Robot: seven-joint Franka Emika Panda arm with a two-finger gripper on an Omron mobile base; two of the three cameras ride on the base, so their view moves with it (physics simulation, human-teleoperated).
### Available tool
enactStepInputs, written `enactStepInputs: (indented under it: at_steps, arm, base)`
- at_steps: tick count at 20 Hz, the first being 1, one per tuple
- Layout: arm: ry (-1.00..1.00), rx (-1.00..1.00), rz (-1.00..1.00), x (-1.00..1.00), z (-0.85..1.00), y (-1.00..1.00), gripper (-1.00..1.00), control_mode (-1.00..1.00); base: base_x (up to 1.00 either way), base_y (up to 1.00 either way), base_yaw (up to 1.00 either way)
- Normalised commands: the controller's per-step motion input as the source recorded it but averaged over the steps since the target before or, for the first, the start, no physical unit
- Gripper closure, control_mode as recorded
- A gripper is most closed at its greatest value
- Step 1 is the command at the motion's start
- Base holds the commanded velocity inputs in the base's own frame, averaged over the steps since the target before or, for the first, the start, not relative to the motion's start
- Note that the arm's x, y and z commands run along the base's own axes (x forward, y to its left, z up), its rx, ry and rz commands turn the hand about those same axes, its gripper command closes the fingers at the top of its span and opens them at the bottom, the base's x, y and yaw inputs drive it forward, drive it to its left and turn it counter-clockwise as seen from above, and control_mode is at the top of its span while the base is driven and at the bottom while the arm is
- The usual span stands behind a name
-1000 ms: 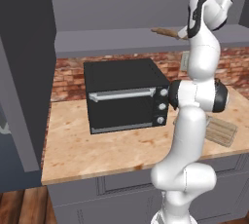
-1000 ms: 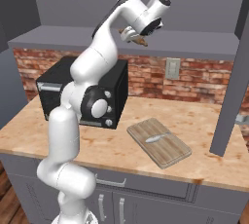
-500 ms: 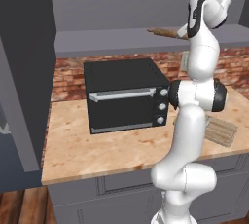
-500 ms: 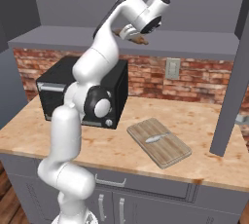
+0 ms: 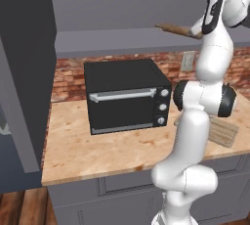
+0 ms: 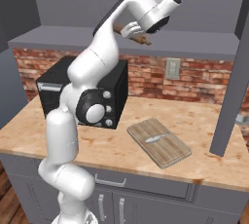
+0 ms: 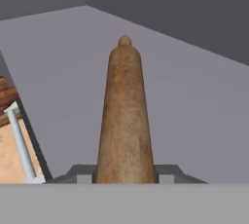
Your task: Open the cabinet, retrieve the rolling pin, and place it next to the meat on the cutting board to prepare for tenderizing.
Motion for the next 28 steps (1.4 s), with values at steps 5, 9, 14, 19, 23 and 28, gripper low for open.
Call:
enactStepInputs:
  at_steps: [5,9,14,19,23,28]
  arm:
    - [-0.15,0.02,-0.08,-1.0,0.0,0.0,1.0,-1.0]
    - [-0.19,0.0,-0.1,-1.0,0.0,0.0,1.0,-1.0]
    - [-0.18,-0.01,-0.1,-1.0,-0.09,0.0,1.0,-1.0]
    - [-0.09,-0.06,-0.08,-1.0,-0.25,0.07,1.0,-1.0]
    - [-0.01,-0.12,-0.06,-0.88,-0.42,0.21,1.0,-1.0]
    - [0.0,-0.16,-0.03,-0.47,-0.49,0.25,1.0,-1.0]
  base:
    - [0.0,0.0,0.0]
    - [0.0,0.0,0.0]
    - [0.0,0.0,0.0]
    - [0.0,0.0,0.0]
    - [0.0,0.0,0.0]
    - [0.0,0.0,0.0]
